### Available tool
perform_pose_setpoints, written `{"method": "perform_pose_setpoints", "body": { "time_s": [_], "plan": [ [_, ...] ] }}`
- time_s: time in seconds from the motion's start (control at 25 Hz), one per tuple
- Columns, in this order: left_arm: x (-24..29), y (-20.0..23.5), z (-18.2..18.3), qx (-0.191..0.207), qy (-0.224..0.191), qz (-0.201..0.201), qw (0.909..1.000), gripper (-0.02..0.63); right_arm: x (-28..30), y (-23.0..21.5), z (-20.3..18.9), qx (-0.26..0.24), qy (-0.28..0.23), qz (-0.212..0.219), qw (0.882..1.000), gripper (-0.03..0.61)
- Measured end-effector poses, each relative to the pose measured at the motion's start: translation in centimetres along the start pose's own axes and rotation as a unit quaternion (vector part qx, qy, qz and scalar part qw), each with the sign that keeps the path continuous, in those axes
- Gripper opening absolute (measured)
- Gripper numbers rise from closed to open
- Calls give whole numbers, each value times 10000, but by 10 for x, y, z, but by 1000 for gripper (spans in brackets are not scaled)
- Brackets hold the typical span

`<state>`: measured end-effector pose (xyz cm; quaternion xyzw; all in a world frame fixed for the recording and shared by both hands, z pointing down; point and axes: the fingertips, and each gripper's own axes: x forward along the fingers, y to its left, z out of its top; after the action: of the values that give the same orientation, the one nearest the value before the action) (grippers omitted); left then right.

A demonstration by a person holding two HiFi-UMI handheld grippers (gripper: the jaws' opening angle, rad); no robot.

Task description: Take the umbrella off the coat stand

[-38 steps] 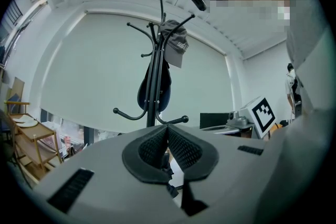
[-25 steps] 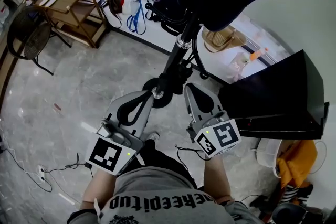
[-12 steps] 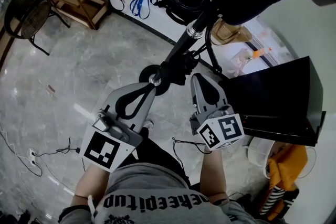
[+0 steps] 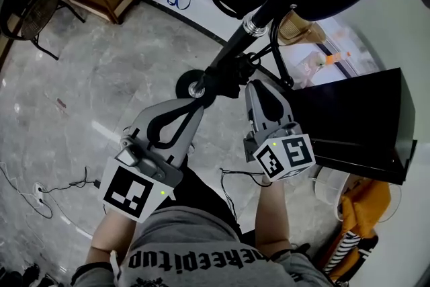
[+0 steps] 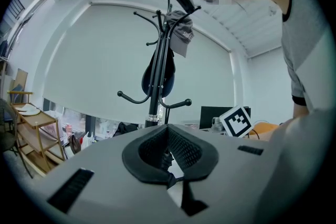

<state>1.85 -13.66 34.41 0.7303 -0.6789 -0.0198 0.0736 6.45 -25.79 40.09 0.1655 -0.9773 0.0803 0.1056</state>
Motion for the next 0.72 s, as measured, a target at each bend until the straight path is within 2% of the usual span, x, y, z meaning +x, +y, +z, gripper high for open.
{"method": "perform_pose_setpoints", "body": {
  "time_s": [0.72],
  "plan": [
    [1,1,-11,-9,142,-93,9999,15,21,-17,-14,-109,163,-255,9995,137]
  ]
}}
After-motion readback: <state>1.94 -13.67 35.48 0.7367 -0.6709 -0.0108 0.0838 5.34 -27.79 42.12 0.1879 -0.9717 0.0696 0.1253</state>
